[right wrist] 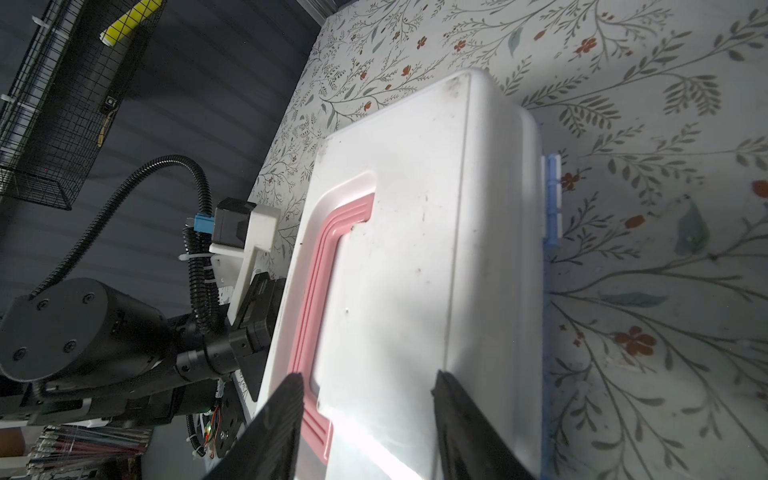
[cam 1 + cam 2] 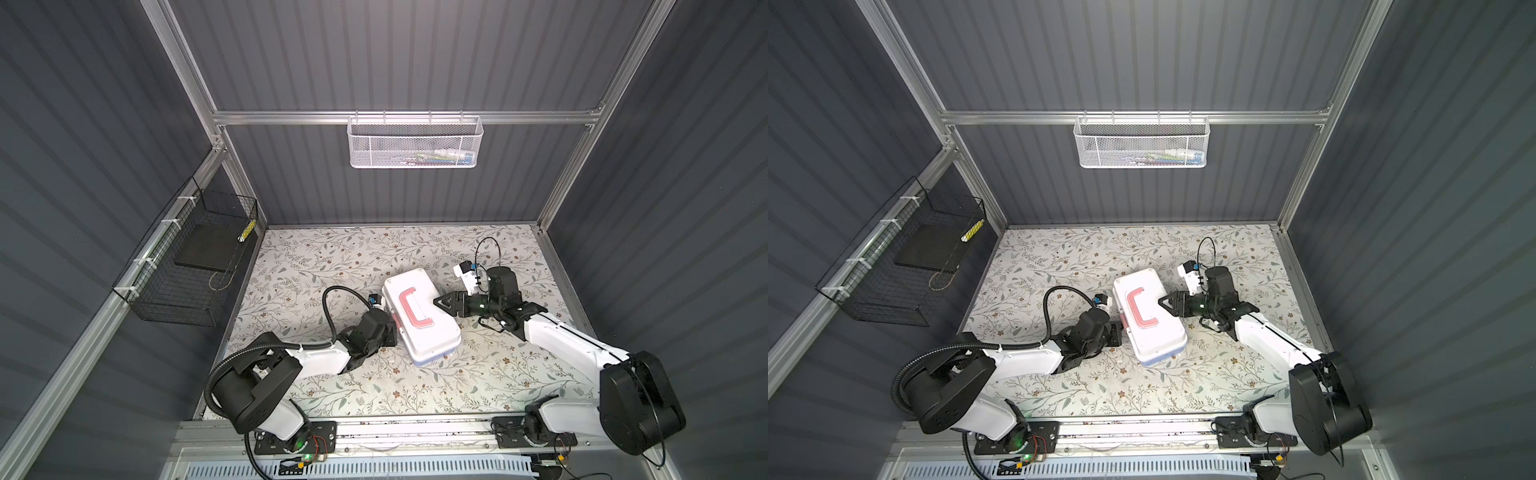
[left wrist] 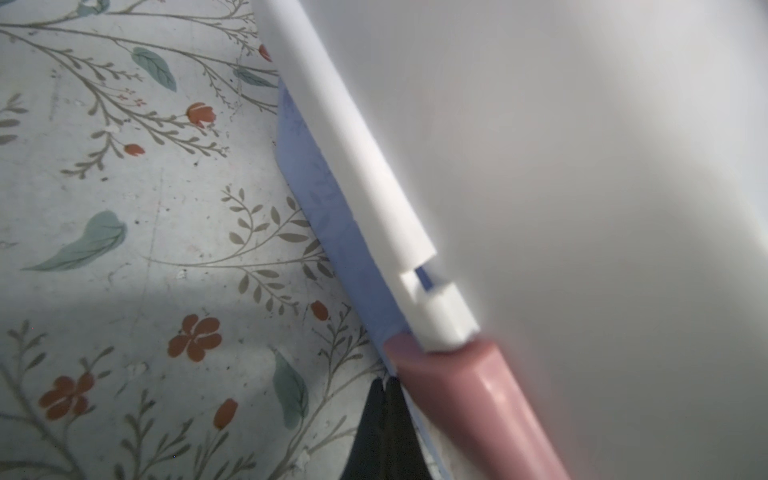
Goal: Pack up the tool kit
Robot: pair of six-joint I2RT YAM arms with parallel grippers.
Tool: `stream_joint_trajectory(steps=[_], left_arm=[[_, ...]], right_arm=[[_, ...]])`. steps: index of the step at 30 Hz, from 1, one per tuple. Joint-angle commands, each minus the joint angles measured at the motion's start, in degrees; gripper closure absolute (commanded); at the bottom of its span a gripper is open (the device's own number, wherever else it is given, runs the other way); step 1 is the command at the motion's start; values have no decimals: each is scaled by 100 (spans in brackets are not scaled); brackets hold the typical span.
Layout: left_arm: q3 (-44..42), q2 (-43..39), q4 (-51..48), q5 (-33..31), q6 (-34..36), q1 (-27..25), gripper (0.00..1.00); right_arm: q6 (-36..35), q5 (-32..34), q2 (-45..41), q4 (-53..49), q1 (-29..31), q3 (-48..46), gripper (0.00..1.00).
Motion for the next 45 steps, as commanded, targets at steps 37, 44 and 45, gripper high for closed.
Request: stream_joint_trajectory(steps=[37, 44, 45], left_arm=[[-1528, 467, 4513, -476, 3268, 4689, 0], [-669, 1152, 3623, 183, 3694, 4584, 0], [-602, 1054, 3294, 180, 3690, 4584, 0]], right_arm=[[-2631, 5443, -351, 5505, -1367, -2878, 15], [-2609, 5269, 705, 7169, -1618, -3206, 1], [-2413, 4941, 826, 7093, -1840, -3159, 1]])
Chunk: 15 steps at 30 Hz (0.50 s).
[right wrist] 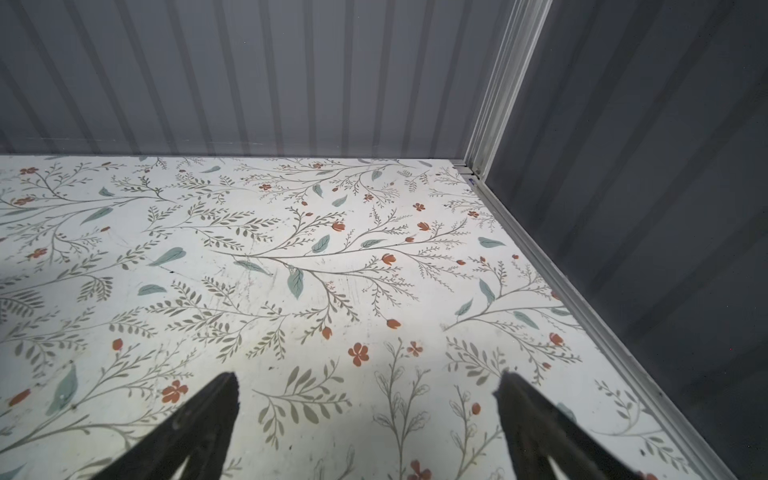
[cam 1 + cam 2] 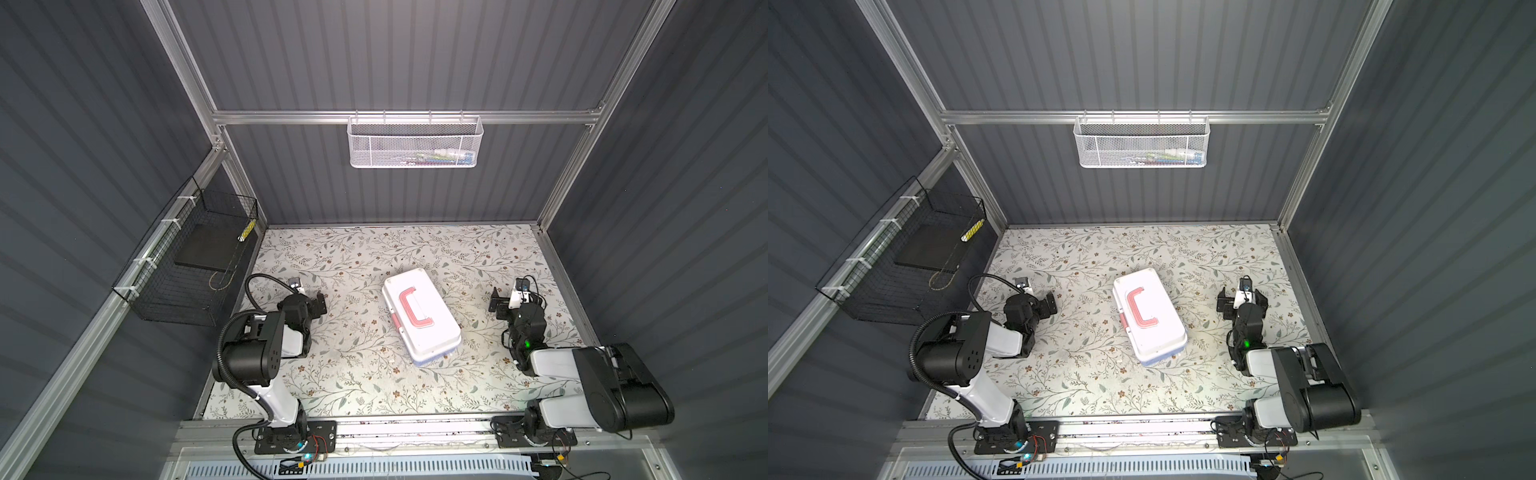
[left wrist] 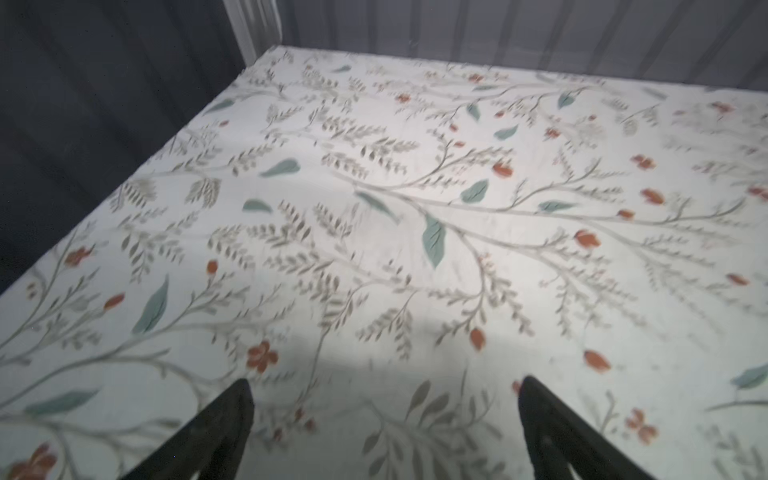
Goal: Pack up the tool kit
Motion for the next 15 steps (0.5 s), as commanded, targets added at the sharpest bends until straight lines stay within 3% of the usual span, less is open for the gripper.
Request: stream_joint_trajectory(steps=[1, 4, 7, 15], left_arm=[[132, -46, -126, 302, 238, -32, 0], [239, -48, -358, 466, 336, -47, 0], [245, 1, -270, 616, 409, -50, 0], [255, 0, -286, 620, 409, -58, 0]], right_arm=[[220, -415, 375, 1079, -403, -2, 1], [276, -726, -18, -535, -486, 503, 1], [272, -791, 224, 78, -539, 381, 1], [301, -748, 153, -67, -538, 402, 1]])
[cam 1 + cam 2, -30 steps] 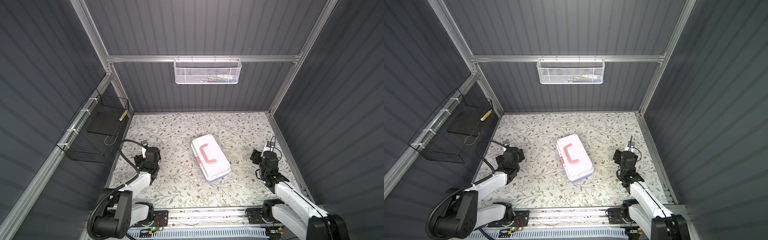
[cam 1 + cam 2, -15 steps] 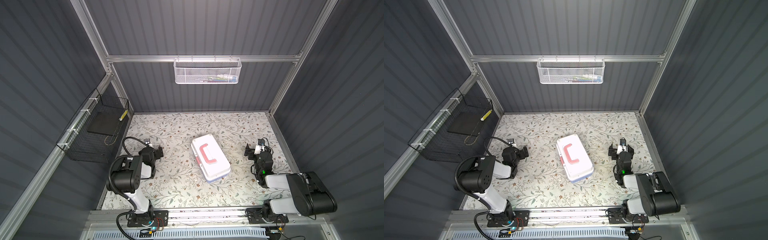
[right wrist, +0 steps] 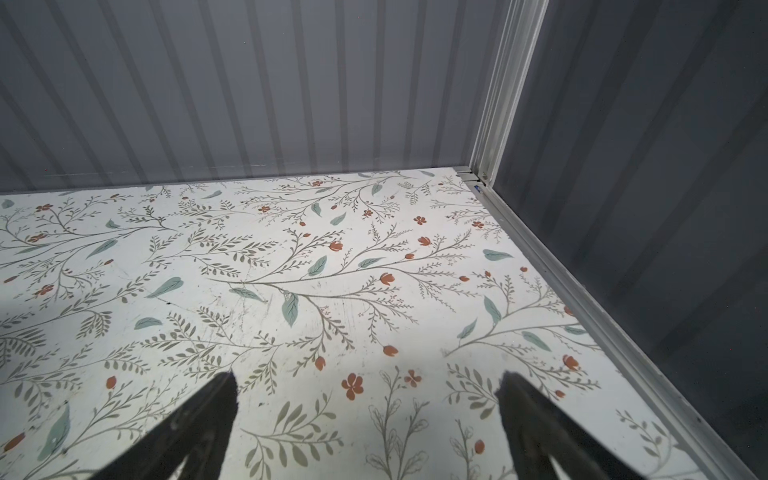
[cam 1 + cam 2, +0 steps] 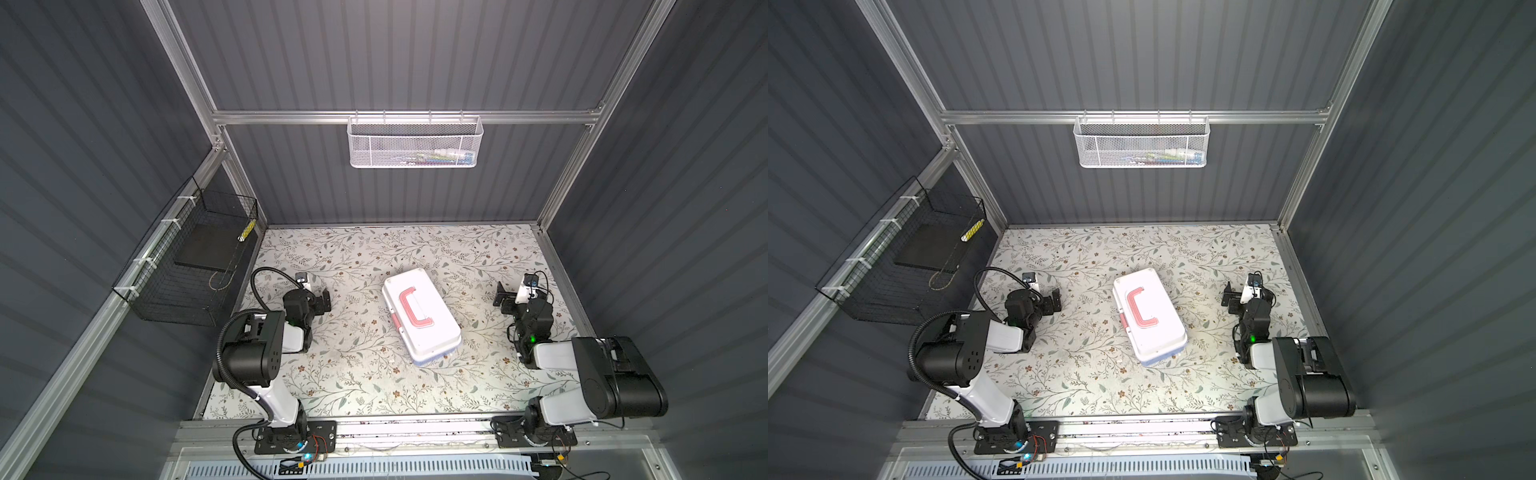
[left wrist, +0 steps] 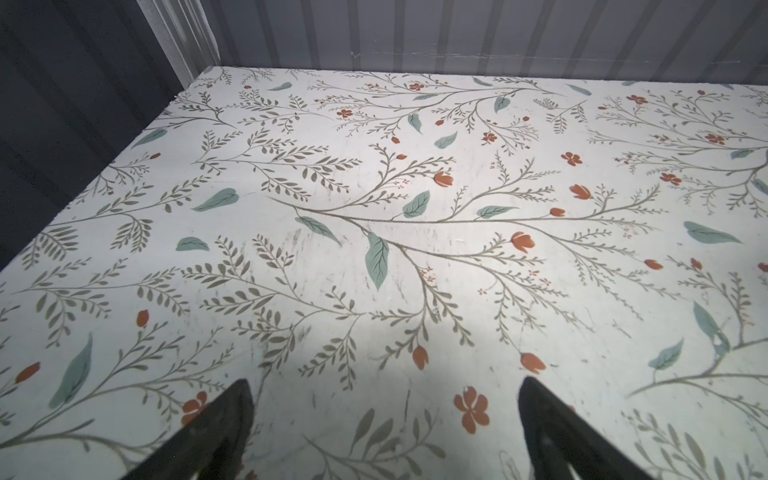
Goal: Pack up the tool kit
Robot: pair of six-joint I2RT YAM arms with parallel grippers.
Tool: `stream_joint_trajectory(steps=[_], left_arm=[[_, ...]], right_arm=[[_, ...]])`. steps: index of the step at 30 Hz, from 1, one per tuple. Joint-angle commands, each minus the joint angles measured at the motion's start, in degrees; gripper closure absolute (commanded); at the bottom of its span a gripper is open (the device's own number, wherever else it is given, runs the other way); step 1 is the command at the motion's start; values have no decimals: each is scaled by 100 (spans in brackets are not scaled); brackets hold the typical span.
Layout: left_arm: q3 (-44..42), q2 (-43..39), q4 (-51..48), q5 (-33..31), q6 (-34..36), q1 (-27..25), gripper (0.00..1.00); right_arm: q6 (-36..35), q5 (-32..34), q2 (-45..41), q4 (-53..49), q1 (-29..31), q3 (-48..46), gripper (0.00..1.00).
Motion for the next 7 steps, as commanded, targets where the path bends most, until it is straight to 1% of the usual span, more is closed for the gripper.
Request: stream_joint_trajectory(steps=[1, 7], left_arm=[[120, 18, -52, 88, 128, -47, 0], [120, 18, -53, 64, 128, -65, 0]], right_arm=[[62, -17, 18, 16, -25, 47, 1], [71, -11, 4, -55, -25, 63, 1]])
